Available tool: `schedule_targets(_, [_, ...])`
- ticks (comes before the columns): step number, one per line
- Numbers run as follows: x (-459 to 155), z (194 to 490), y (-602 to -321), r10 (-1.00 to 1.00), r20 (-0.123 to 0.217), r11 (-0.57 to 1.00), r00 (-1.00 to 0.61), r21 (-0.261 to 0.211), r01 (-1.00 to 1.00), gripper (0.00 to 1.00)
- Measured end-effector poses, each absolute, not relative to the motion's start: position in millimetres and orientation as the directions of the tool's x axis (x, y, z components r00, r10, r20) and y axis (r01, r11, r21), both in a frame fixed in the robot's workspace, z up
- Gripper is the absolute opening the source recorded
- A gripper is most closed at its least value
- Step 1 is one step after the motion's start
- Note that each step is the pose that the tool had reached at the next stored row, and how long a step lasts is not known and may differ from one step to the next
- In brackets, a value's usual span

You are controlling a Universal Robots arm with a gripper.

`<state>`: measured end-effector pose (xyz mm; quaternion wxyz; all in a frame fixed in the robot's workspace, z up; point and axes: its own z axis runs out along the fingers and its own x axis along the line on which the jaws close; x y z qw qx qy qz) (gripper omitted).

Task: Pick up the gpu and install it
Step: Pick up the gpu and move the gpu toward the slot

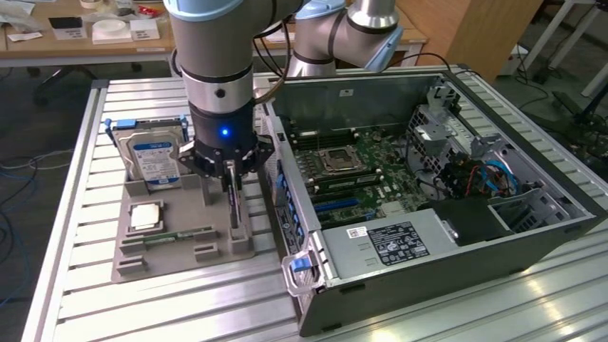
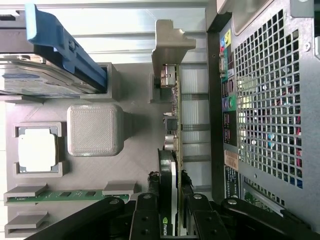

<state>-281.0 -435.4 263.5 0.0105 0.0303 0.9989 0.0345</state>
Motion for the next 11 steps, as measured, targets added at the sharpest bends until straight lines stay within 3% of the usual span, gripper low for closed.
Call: schedule_targets(11, [-280.9, 273.0, -435.4, 0.060, -0.019, 0.996, -0.998, 0.069, 0.059, 0.27])
